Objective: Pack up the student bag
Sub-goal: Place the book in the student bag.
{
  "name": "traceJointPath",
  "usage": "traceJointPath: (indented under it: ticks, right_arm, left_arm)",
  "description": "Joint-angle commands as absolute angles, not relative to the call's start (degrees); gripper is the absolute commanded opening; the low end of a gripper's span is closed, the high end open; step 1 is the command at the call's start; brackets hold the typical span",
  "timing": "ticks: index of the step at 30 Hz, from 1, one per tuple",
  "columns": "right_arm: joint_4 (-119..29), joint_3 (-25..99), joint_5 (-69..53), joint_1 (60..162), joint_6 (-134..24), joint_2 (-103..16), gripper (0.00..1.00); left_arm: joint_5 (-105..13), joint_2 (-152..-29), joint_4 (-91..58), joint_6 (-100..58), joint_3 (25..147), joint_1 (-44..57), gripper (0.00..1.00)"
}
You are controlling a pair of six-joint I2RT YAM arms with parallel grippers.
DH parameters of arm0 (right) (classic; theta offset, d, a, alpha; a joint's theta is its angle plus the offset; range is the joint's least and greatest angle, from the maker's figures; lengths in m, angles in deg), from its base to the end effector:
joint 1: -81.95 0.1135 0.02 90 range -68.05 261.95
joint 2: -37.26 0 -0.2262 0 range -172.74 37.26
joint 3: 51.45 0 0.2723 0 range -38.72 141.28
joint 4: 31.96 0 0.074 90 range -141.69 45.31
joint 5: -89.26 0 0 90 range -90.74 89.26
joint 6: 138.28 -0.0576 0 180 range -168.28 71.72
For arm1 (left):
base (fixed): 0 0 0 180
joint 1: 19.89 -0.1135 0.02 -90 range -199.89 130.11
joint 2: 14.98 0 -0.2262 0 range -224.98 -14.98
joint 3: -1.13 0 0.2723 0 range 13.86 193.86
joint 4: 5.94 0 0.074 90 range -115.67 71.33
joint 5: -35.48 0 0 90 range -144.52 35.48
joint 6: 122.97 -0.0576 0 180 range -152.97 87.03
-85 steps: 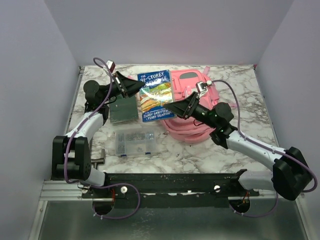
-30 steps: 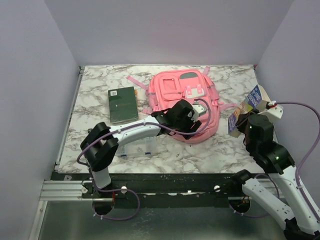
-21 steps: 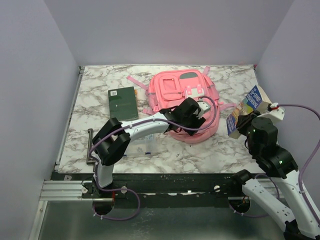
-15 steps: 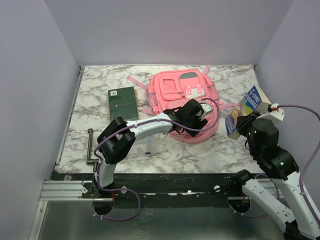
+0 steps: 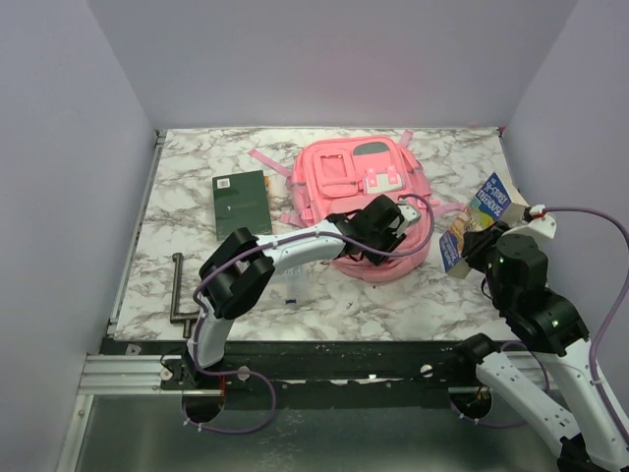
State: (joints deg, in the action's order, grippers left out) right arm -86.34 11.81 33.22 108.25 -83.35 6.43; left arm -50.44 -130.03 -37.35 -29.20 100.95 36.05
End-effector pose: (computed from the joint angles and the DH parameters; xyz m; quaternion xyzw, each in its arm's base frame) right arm 0.1654 0.0458 0.3299 0.2235 0.7778 0.0650 0.5837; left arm 0.2591 -0.3906 0.1513 0.4202 0.8283 -0.2125 0.3037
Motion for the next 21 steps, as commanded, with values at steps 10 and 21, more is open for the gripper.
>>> traceJointPath:
  ticks: [10,21]
  right_arm:
    - [-85.6,12.5,29.6,108.7,-85.7,5.3,0.0]
    - [-78.8,8.1,16.9,108.6,-92.8,-1.6,0.0]
  left_arm:
    - [-54.0,-128.7,-41.9,-30.8,107.0,36.2,0.0]
    - [-62.2,-119.2,-42.5,-22.5,116.4,32.0,0.0]
